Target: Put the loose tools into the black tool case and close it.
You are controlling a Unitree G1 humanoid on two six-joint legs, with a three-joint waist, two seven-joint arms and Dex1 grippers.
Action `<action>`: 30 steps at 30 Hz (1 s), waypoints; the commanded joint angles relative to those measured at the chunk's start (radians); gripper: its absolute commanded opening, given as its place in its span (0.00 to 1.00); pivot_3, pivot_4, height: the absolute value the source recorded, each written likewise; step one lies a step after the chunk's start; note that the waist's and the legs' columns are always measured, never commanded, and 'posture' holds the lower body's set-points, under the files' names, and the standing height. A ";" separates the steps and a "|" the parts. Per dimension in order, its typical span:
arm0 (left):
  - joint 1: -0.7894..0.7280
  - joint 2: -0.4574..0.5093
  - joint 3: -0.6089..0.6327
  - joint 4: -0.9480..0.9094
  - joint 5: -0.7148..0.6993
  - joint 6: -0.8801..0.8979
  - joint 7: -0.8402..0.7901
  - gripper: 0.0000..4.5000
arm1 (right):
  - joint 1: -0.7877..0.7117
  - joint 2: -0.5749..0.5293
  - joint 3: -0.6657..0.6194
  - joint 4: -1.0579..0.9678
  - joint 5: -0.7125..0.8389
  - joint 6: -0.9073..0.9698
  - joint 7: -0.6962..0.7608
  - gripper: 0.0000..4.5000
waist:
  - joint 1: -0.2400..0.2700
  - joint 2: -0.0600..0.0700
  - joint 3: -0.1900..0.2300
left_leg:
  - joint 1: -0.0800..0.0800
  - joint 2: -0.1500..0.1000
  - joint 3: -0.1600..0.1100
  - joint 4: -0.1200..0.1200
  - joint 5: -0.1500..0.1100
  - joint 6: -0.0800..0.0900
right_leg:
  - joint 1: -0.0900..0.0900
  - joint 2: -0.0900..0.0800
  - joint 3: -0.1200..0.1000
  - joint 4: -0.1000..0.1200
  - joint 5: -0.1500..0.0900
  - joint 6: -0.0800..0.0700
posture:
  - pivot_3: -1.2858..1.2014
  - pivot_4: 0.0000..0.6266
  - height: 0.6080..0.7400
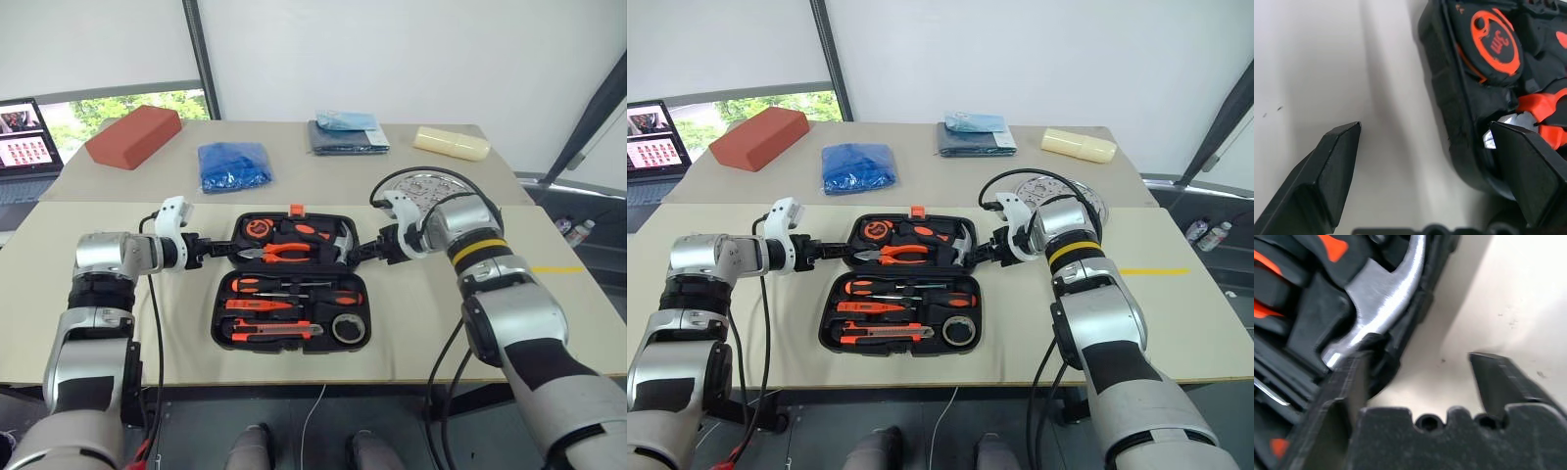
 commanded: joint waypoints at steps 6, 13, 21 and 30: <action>-0.049 -0.023 0.045 0.109 0.003 -0.070 -0.040 0.28 | -0.025 -0.004 -0.106 0.042 0.033 -0.030 -0.071 0.00 | 0.002 0.000 0.000 | 0.002 0.000 -0.001 0.003 0.001 -0.001 | 0.003 0.000 0.000 0.004 0.000 0.000 | 0.52 0.24 1.00; 0.168 -0.047 0.195 -0.121 -0.102 -0.400 -0.195 0.00 | 0.137 -0.017 -0.185 -0.210 0.106 -0.373 0.020 0.00 | -0.007 0.000 0.000 | 0.002 0.000 -0.002 0.001 0.006 -0.002 | 0.001 0.000 0.000 0.005 0.002 -0.001 | 0.52 0.24 1.00; 0.551 -0.036 0.218 -0.502 -0.023 -0.865 -0.205 0.00 | 0.528 -0.138 -0.052 -0.516 -0.088 -1.198 0.043 0.00 | 0.001 0.000 0.001 | 0.000 0.000 -0.001 -0.005 0.005 -0.003 | 0.000 0.000 0.000 -0.001 0.002 -0.001 | 0.52 0.24 1.00; 0.846 -0.034 0.197 -0.528 0.075 -1.285 -0.202 0.16 | 0.642 -0.265 0.076 -0.310 -0.396 -1.840 -0.263 0.00 | -0.002 0.001 0.001 | 0.008 0.001 0.001 -0.005 0.006 -0.003 | 0.007 0.000 0.002 -0.006 0.002 -0.002 | 0.52 0.24 1.00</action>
